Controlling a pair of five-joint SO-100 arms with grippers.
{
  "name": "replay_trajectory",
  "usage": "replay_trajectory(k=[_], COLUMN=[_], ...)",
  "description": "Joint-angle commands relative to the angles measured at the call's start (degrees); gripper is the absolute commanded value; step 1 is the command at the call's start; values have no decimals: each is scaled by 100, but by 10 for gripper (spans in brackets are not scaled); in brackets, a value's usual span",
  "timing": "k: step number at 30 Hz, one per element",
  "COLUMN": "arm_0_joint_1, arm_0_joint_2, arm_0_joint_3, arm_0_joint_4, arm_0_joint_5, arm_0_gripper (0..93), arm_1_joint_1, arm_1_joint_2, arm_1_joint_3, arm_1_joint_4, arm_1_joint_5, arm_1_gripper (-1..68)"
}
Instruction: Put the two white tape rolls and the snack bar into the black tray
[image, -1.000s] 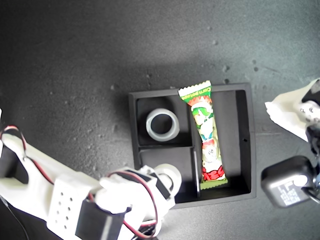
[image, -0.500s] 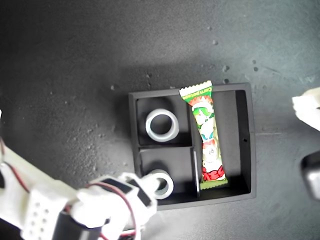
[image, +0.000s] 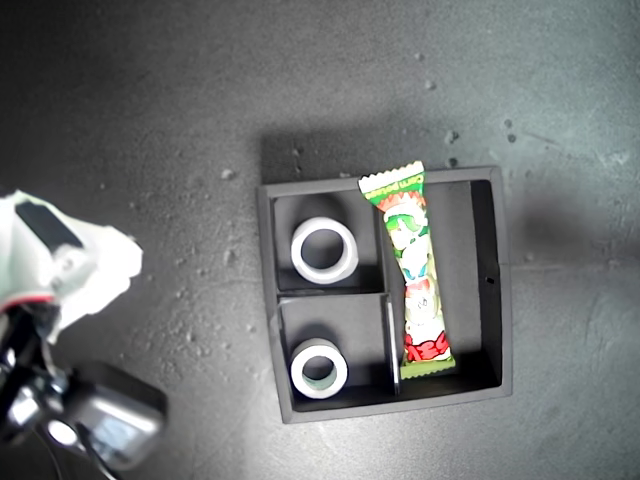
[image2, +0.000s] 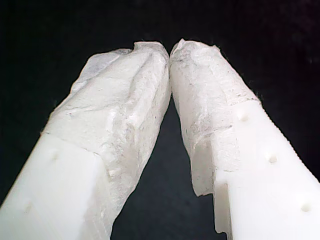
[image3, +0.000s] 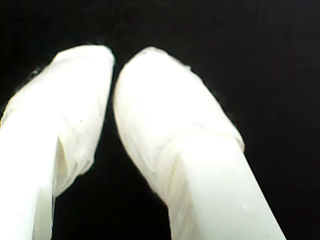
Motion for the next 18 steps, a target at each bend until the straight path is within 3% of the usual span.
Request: replay_trajectory(k=[1, 9, 18], arm_0_joint_1=[-97, 264, 527], arm_0_joint_2=[1591, 3946, 5977], arm_0_joint_3=[2021, 5106, 6697], arm_0_joint_4=[-844, -1960, -1679], arm_0_joint_5=[-35, -712, -1125], arm_0_gripper=[1, 1, 1], arm_1_joint_1=[79, -9, -193], arm_1_joint_2=[949, 3155, 3542], arm_1_joint_3=[1169, 3217, 4184], arm_1_joint_4=[-167, 132, -185], arm_1_joint_5=[132, 466, 457], arm_1_gripper=[-6, -6, -6])
